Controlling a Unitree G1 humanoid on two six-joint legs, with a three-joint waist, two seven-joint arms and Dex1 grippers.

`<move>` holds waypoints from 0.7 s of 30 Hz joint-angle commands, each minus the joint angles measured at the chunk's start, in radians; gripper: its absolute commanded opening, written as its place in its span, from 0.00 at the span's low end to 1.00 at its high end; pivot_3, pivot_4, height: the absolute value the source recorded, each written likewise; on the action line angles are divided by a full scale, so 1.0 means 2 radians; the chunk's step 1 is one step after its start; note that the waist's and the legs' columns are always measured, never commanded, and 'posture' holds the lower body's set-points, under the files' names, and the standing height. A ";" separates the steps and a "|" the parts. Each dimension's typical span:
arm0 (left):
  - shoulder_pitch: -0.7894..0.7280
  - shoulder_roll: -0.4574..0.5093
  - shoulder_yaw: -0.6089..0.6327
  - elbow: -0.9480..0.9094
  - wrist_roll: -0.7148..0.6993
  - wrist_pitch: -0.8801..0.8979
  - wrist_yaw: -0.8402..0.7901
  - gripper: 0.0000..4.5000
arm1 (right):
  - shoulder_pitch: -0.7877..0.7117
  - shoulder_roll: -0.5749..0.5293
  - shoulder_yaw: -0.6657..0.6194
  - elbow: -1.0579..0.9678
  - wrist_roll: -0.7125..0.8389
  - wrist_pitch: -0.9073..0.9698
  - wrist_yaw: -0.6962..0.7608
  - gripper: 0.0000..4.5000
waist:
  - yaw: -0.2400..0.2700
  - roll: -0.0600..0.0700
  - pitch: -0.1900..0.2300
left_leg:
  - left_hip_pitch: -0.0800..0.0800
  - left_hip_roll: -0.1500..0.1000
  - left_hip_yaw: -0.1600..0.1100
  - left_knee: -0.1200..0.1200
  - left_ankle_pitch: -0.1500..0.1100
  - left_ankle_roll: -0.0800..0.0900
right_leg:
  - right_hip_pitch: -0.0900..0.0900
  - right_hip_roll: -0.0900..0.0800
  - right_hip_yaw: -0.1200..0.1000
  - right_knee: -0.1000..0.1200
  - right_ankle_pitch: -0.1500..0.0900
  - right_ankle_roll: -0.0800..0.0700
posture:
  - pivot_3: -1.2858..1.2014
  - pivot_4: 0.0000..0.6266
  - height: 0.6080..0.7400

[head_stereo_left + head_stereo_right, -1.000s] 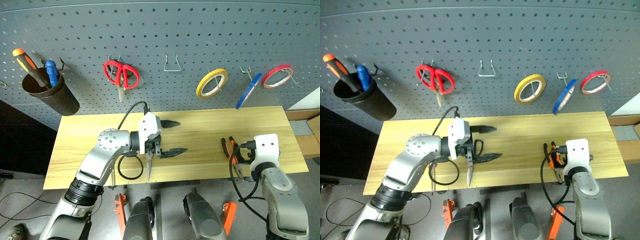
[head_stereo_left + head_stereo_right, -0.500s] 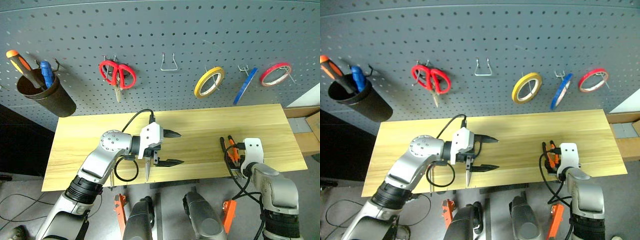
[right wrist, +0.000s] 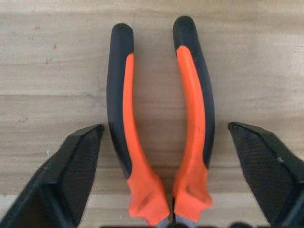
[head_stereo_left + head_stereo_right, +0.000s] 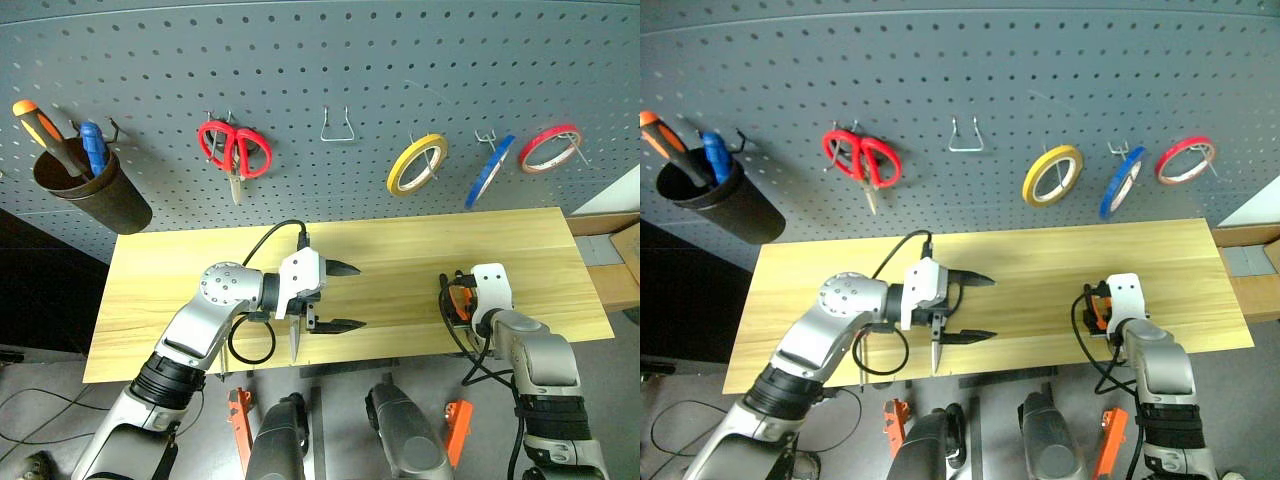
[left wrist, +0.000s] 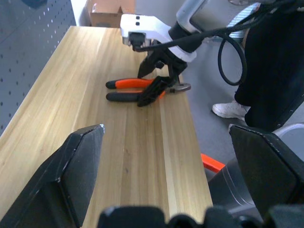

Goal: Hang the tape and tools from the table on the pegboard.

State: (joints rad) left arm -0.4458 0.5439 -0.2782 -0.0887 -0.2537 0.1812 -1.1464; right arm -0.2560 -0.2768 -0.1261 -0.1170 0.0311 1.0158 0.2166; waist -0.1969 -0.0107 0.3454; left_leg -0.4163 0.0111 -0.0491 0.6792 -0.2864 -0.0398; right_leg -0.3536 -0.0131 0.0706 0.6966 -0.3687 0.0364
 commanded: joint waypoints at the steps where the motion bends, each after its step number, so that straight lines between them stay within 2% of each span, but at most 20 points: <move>1: 0.007 -0.001 0.005 -0.014 -0.002 -0.008 0.001 1.00 | 0.005 -0.001 -0.004 0.009 0.008 0.025 -0.003 0.70 | 0.000 0.000 0.000 | 0.000 0.000 0.000 0.000 0.000 0.000 | 0.000 0.000 0.000 0.000 0.000 0.000 | 0.40 0.59 1.00; 2: 0.009 0.000 0.006 -0.015 -0.003 -0.008 0.001 1.00 | 0.005 0.001 -0.004 0.005 0.011 0.034 -0.003 0.62 | 0.000 0.000 0.000 | 0.000 0.000 0.000 0.000 0.000 0.000 | 0.000 0.000 0.000 0.000 0.000 0.000 | 0.40 0.59 1.00; 3: 0.012 0.001 0.008 -0.016 -0.003 -0.008 0.002 1.00 | 0.006 0.000 0.001 0.001 0.012 0.040 -0.001 0.59 | 0.000 0.000 0.000 | 0.000 0.000 0.000 0.000 0.000 0.000 | 0.000 0.000 0.000 0.000 0.000 0.000 | 0.40 0.59 1.00; 11: 0.031 0.006 0.029 -0.026 -0.016 0.007 0.017 1.00 | 0.022 -0.012 0.036 -0.036 0.010 0.027 0.001 0.59 | 0.000 0.000 0.000 | 0.000 0.000 0.000 0.000 0.000 0.000 | 0.000 0.000 0.000 0.000 0.000 0.000 | 0.40 0.58 1.00; 17: 0.053 0.018 0.084 -0.030 -0.030 0.018 0.049 1.00 | -0.002 -0.005 0.057 -0.199 0.019 0.036 -0.009 0.59 | -0.002 0.001 0.001 | -0.001 0.000 0.000 0.000 0.000 0.000 | -0.001 0.000 0.000 0.001 0.000 0.000 | 0.40 0.59 1.00; 21: 0.074 0.025 0.119 -0.058 -0.049 0.038 0.069 1.00 | -0.006 0.058 0.094 -0.330 0.021 0.085 -0.051 0.59 | -0.003 0.001 0.001 | -0.001 0.001 0.000 -0.001 0.000 0.000 | -0.002 0.000 0.000 0.001 0.000 0.000 | 0.40 0.59 1.00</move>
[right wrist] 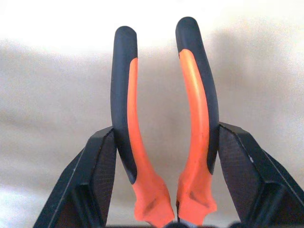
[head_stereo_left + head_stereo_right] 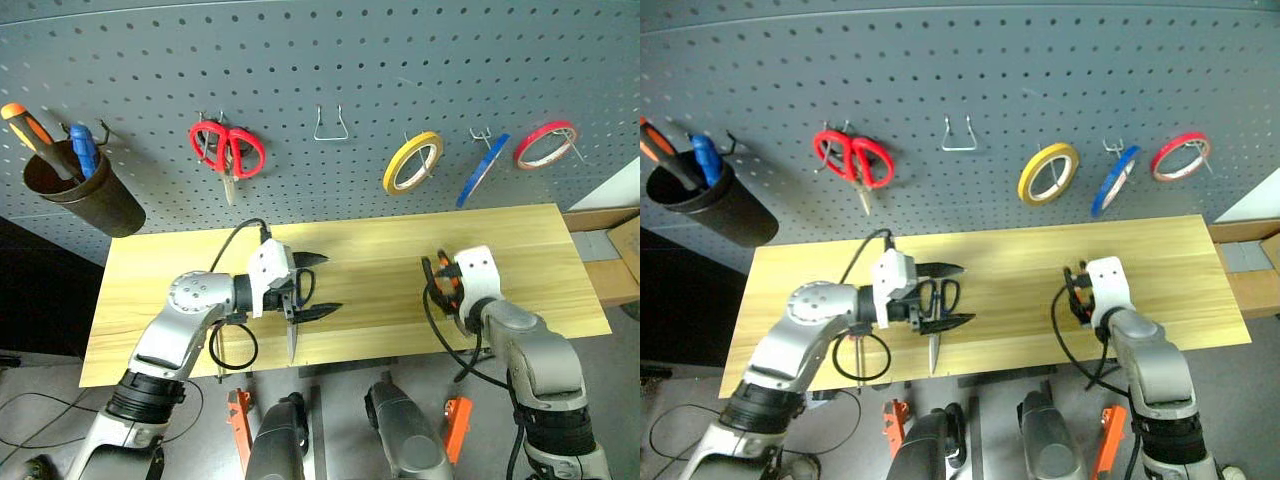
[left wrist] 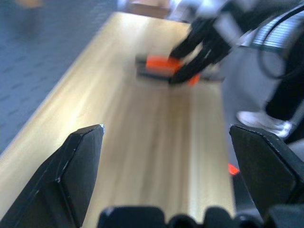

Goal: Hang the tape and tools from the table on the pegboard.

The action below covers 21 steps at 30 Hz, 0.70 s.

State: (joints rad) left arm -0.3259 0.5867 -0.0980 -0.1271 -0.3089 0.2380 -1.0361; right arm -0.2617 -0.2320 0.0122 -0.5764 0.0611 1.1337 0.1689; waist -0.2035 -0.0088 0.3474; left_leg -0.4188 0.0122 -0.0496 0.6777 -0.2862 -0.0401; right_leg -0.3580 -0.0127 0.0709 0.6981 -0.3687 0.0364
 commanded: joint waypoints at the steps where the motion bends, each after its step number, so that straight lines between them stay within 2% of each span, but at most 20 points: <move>1: 0.018 0.000 0.039 -0.048 -0.030 0.018 0.024 1.00 | -0.011 0.059 0.035 -0.123 0.008 0.028 -0.039 0.59 | 0.001 0.000 0.000 | 0.000 0.000 0.000 0.000 0.000 0.000 | 0.000 0.000 0.000 0.000 0.000 0.000 | 0.40 0.59 1.00; 4: 0.033 -0.010 0.060 -0.072 -0.042 0.030 0.054 1.00 | -0.054 0.096 0.060 -0.158 0.004 0.019 -0.057 0.59 | 0.002 0.000 0.000 | -0.002 0.000 -0.001 0.000 0.000 0.000 | -0.001 0.000 0.000 0.000 0.000 0.000 | 0.40 0.59 1.00; 9: 0.062 -0.031 0.086 -0.098 -0.049 0.036 0.106 1.00 | -0.123 0.110 0.064 -0.147 0.006 -0.032 -0.057 0.59 | 0.005 0.000 0.000 | -0.004 -0.001 -0.001 0.001 0.000 0.000 | -0.004 -0.002 -0.001 0.001 0.000 0.000 | 0.41 0.59 1.00; 21: 0.034 -0.067 0.110 -0.091 -0.062 0.008 0.164 1.00 | -0.300 0.138 0.049 0.065 0.001 -0.256 -0.054 0.59 | -0.008 -0.001 0.000 | -0.005 -0.001 0.002 0.001 0.000 0.000 | -0.008 -0.001 -0.001 0.008 0.000 0.000 | 0.42 0.55 1.00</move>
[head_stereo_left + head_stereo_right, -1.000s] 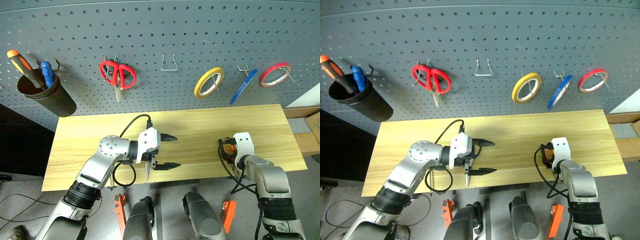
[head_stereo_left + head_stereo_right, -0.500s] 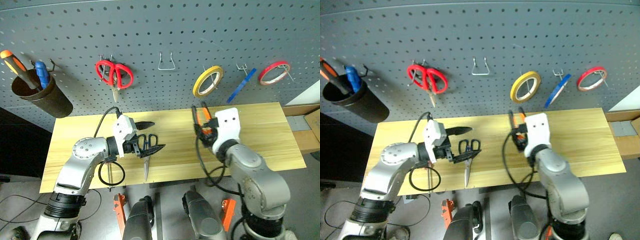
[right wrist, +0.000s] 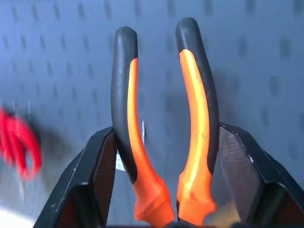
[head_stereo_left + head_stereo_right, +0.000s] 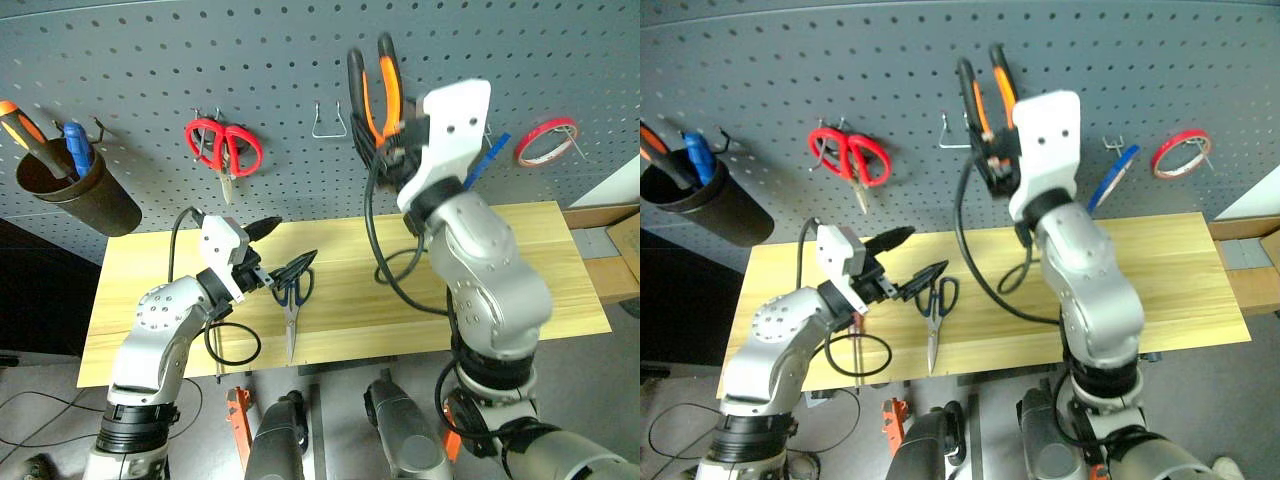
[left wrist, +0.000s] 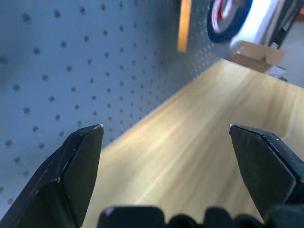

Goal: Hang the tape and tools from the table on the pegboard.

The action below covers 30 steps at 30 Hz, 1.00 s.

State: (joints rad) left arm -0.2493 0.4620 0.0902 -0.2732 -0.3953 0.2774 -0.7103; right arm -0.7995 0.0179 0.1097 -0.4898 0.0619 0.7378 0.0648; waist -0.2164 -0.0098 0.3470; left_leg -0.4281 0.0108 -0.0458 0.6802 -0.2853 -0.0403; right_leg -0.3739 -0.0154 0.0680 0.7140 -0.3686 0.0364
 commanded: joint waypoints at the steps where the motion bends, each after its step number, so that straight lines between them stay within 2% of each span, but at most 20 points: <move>1: -0.006 -0.005 0.017 -0.019 -0.025 -0.009 -0.001 1.00 | -0.041 0.017 -0.001 0.036 -0.001 -0.070 -0.004 0.59 | -0.003 0.000 0.000 | 0.000 0.000 0.000 0.000 0.000 0.000 | 0.000 0.000 0.000 0.000 0.000 0.000 | 0.41 0.55 1.00; 6: -0.009 -0.005 0.016 -0.019 -0.027 -0.015 0.002 1.00 | -0.096 0.049 0.003 0.107 -0.009 -0.137 -0.023 0.59 | -0.007 0.000 0.000 | 0.000 0.000 0.001 0.000 0.000 0.000 | 0.000 0.000 -0.001 0.001 0.000 0.000 | 0.42 0.54 1.00; 11: -0.010 -0.006 0.017 -0.021 -0.029 -0.013 0.007 1.00 | -0.118 0.064 -0.005 0.156 -0.009 -0.184 -0.031 0.59 | -0.009 0.000 0.000 | 0.000 0.000 0.000 0.000 0.000 0.000 | 0.000 0.000 -0.001 0.001 0.000 0.000 | 0.42 0.54 1.00; 20: -0.010 -0.007 0.019 -0.020 -0.024 -0.020 0.016 1.00 | -0.105 0.055 -0.019 0.229 -0.003 -0.255 -0.026 0.59 | -0.009 0.000 0.000 | 0.000 0.000 0.001 0.001 0.000 0.000 | 0.000 0.000 -0.002 0.002 0.000 0.000 | 0.43 0.52 1.00; 30: -0.016 -0.006 0.026 -0.018 -0.020 -0.029 0.032 1.00 | -0.108 0.051 -0.012 0.321 -0.006 -0.333 -0.011 0.59 | -0.004 -0.004 -0.002 | 0.002 0.000 0.001 0.001 0.004 -0.002 | 0.000 -0.001 -0.001 0.003 0.000 0.000 | 0.45 0.48 1.00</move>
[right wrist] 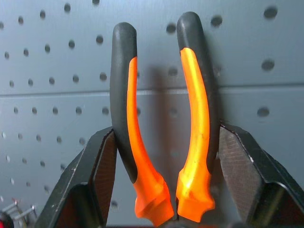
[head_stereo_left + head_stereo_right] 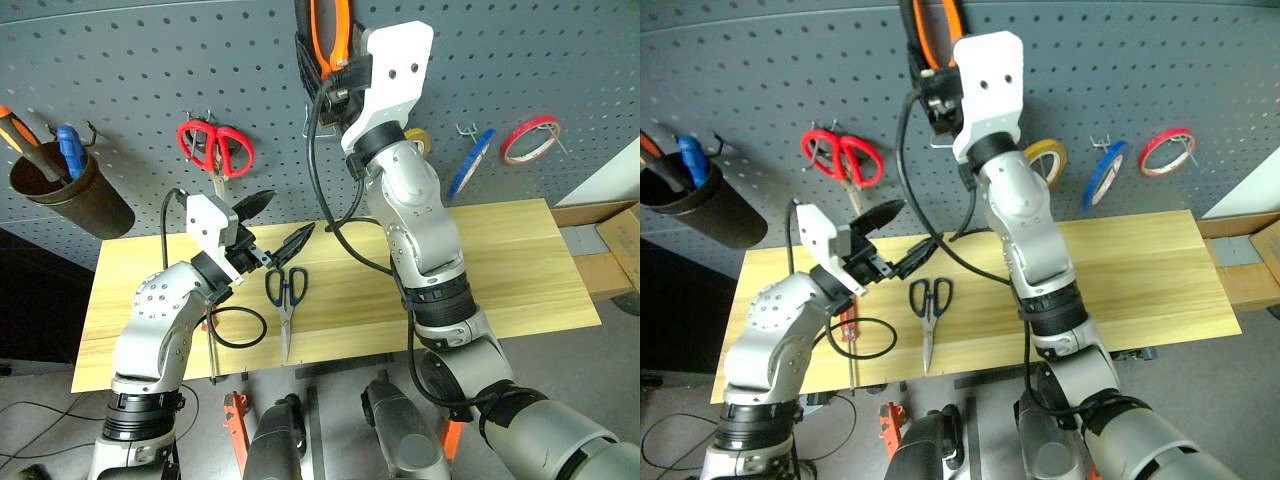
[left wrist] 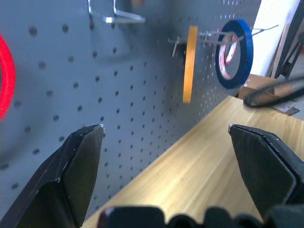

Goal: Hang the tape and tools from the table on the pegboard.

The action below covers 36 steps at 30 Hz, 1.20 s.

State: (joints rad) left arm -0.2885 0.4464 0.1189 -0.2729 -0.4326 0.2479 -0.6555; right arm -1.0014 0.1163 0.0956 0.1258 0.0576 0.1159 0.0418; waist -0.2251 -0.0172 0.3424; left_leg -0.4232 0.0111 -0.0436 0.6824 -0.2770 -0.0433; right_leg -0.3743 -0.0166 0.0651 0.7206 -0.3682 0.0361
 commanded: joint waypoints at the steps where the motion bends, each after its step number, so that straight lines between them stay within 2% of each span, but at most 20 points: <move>1: 0.005 0.003 0.013 -0.019 -0.001 -0.015 0.006 1.00 | -0.007 0.003 -0.003 0.022 -0.005 -0.028 0.001 0.59 | 0.002 -0.001 0.000 | 0.000 0.000 0.000 0.000 0.001 0.000 | 0.000 0.000 0.000 0.001 0.000 0.000 | 0.45 0.48 1.00; 10: 0.005 0.003 0.014 -0.016 0.002 -0.024 0.013 1.00 | -0.003 0.008 0.005 0.057 -0.024 -0.076 -0.002 0.59 | 0.010 -0.002 -0.001 | 0.003 0.000 0.000 -0.001 0.001 -0.001 | 0.000 0.000 0.000 0.004 0.000 0.000 | 0.45 0.48 1.00; 21: 0.004 0.005 0.019 -0.010 0.003 -0.035 0.019 1.00 | -0.018 0.016 -0.007 0.041 0.004 -0.078 0.016 0.59 | 0.014 -0.002 -0.001 | 0.002 0.000 0.000 -0.001 0.001 -0.001 | 0.000 0.000 0.000 0.004 0.000 0.000 | 0.46 0.46 1.00; 31: -0.005 0.000 0.011 0.002 0.010 -0.048 0.018 1.00 | 0.027 -0.007 0.022 0.100 -0.063 -0.149 0.000 0.59 | 0.015 -0.002 -0.001 | 0.002 0.000 0.001 -0.001 0.001 -0.001 | -0.001 -0.001 0.000 0.004 0.000 0.000 | 0.46 0.44 1.00; 36: -0.007 -0.001 0.010 0.005 0.010 -0.052 0.019 1.00 | 0.037 -0.008 0.022 0.102 -0.082 -0.150 -0.014 0.59 | 0.016 -0.003 -0.002 | 0.002 0.000 0.001 -0.001 0.001 -0.001 | -0.001 -0.001 -0.001 0.004 0.000 0.000 | 0.45 0.43 1.00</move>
State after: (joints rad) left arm -0.2957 0.4460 0.1245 -0.2438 -0.4147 0.1679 -0.6202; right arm -0.9241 0.0975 0.1429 0.3580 -0.0985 -0.1655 0.0338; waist -0.1939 -0.0225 0.3393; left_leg -0.4188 0.0112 -0.0423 0.6809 -0.2741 -0.0457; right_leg -0.3762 -0.0179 0.0635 0.7287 -0.3681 0.0360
